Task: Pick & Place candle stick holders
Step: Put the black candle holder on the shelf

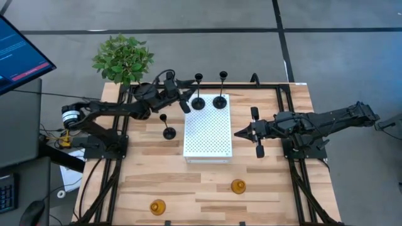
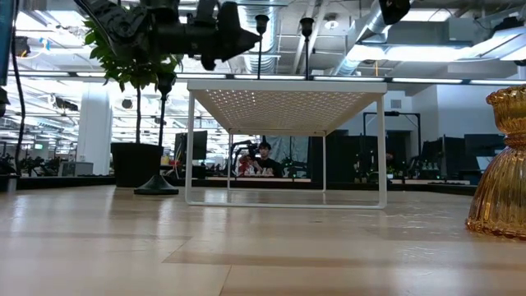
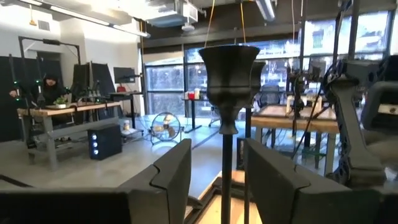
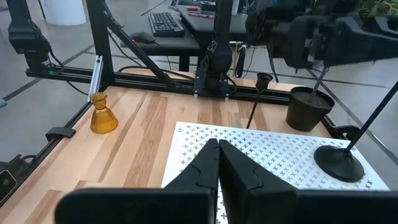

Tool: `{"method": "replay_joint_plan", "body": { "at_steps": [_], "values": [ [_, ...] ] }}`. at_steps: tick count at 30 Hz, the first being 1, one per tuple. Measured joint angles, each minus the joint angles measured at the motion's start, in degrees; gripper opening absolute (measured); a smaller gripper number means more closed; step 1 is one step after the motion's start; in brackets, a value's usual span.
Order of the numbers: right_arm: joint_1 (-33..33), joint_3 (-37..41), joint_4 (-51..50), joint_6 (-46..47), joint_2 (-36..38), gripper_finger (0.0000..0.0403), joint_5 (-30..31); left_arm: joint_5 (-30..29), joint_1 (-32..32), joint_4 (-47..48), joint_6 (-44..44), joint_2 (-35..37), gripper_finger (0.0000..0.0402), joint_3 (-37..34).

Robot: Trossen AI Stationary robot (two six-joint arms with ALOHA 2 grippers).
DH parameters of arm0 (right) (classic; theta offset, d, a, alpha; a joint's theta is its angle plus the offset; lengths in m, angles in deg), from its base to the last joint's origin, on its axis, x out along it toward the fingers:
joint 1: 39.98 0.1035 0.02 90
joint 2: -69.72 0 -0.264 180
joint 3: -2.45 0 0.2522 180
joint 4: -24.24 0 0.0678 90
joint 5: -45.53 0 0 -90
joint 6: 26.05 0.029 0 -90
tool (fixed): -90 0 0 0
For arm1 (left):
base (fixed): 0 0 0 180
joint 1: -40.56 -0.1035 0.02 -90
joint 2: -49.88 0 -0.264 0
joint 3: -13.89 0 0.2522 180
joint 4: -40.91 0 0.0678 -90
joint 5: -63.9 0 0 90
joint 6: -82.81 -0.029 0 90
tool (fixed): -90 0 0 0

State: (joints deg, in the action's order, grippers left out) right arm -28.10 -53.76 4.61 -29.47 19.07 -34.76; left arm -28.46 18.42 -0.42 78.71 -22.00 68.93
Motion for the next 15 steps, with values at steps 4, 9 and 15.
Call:
{"method": "replay_joint_plan", "body": {
  "at_steps": [4, 9, 15],
  "values": [
    [0.0, 0.0, -0.42, 0.44, 0.0, 0.0, 0.0, -0.01, 0.0, 7.81, -0.39, 4.65, 0.0143, -0.01],
    [0.0, 0.0, -0.68, 0.44, 0.0, 0.0, 0.0, 0.05, 0.0, 15.03, -0.46, 11.17, 0.0133, -0.04],
    [0.04, 0.0, -0.66, 0.46, 0.0, 0.0, 0.0, 4.25, 0.0, 29.43, -0.59, 19.96, 0.01, -0.04]
  ]
}}
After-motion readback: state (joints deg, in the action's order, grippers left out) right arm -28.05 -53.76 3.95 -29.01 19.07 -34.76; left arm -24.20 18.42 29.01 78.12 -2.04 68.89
